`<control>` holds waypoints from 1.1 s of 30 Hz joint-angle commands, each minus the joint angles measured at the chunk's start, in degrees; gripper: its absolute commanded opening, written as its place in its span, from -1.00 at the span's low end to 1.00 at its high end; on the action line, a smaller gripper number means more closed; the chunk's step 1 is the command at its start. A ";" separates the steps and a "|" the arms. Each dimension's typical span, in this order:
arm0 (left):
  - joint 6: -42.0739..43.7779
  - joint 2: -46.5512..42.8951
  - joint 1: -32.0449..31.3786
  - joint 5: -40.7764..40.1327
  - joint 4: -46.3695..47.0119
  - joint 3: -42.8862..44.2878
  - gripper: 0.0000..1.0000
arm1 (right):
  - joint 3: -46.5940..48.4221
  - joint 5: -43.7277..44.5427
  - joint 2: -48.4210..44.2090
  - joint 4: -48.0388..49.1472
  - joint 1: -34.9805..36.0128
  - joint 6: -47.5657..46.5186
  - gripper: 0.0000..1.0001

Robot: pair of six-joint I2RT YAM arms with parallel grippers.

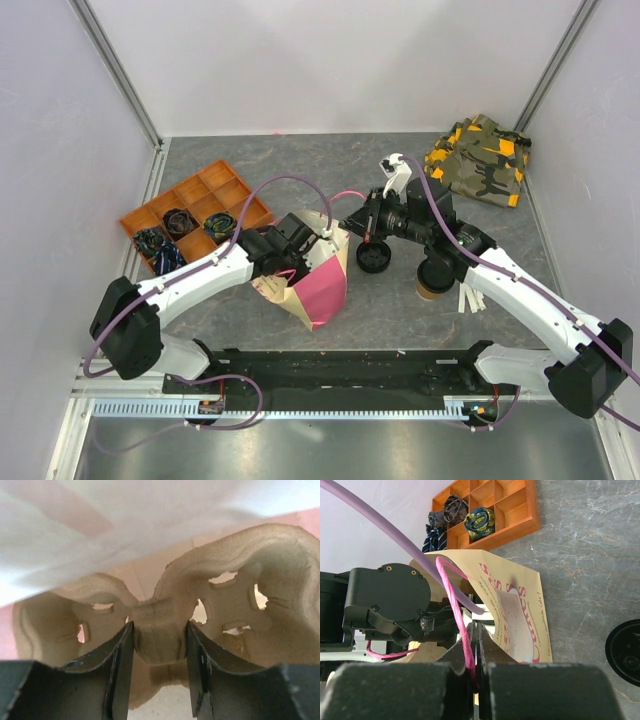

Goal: Pack the takeout coffee

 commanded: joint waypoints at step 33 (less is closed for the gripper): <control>-2.62 -4.07 0.43 -3.04 -8.15 7.61 0.60 | -0.37 -2.05 -0.14 4.59 -0.30 -3.73 -1.00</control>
